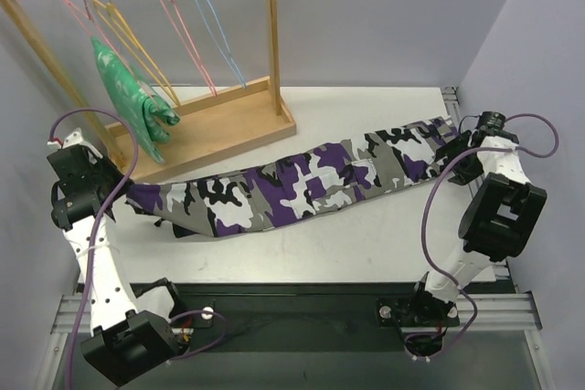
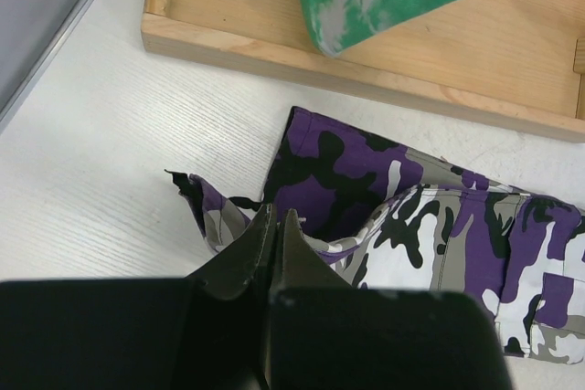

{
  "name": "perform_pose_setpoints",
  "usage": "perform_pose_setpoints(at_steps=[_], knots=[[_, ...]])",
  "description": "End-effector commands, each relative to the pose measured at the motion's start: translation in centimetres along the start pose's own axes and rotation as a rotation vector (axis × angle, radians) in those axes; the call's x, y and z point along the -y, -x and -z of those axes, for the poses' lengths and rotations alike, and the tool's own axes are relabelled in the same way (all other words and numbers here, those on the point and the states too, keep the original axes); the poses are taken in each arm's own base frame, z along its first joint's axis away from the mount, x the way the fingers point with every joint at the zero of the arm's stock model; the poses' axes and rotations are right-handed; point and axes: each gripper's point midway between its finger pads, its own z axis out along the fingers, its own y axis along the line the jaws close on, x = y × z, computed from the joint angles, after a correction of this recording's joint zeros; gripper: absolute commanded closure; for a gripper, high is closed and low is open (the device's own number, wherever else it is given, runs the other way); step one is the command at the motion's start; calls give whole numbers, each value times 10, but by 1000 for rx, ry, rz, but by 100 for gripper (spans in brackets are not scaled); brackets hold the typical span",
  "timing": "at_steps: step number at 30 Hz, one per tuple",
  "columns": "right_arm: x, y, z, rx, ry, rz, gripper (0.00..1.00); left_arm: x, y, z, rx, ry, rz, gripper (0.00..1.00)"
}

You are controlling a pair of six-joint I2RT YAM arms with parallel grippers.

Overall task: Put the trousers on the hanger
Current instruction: Flatten out the trousers at the center of the board.

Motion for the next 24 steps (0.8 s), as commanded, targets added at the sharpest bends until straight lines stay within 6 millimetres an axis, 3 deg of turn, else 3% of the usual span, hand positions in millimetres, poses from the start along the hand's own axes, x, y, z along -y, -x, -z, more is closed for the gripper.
perform_pose_setpoints(at_steps=[1, 16, 18, 24], knots=[[-11, -7, -25, -37, 64, -39, 38, 7, 11, 4, 54, -32, -17, 100], [8, -20, -67, -52, -25, -78, 58, 2, 6, 0, 38, -14, -21, 100], [5, -19, -71, -46, -25, -76, 59, 3, 5, 0, 35, -16, -18, 100], [-8, -18, -81, -48, -19, -54, 77, 3, -2, 0, 21, -25, -6, 100]])
